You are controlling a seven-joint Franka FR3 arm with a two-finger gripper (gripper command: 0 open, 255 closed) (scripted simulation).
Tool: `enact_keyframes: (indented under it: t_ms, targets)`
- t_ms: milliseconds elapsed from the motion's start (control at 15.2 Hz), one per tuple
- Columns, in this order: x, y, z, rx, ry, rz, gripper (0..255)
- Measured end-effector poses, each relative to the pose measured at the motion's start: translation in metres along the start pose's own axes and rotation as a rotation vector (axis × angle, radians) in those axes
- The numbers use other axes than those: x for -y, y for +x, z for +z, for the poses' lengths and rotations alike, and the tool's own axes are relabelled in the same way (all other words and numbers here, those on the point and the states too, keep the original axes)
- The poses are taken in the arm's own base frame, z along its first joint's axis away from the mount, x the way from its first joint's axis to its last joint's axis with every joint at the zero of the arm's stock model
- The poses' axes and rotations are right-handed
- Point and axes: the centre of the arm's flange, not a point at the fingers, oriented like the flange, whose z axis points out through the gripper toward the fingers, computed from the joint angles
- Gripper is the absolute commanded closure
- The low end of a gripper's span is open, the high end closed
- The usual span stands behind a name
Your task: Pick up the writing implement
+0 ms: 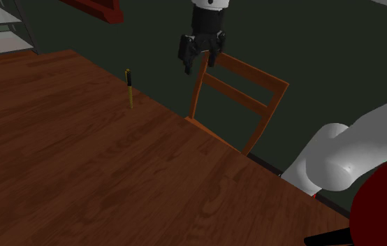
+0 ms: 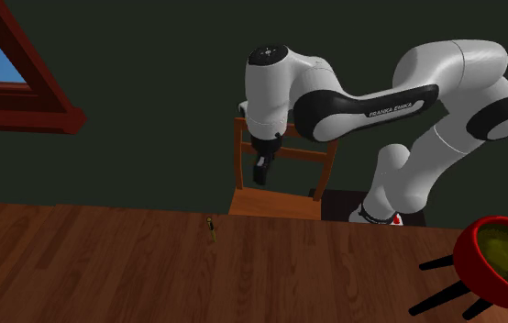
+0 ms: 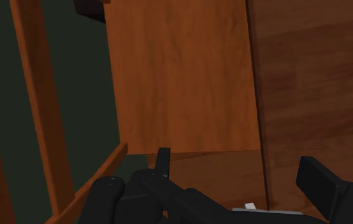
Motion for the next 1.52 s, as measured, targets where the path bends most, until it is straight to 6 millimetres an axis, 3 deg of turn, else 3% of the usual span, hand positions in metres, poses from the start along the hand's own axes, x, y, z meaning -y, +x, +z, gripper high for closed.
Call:
enact_keyframes:
  t_ms: [990,1518]
  targets:
    - [0.168,0.087,-0.030,-0.016,0.031,0.022,0]
    - [0.179,0.091,0.004,-0.016,0.033,0.025,0]
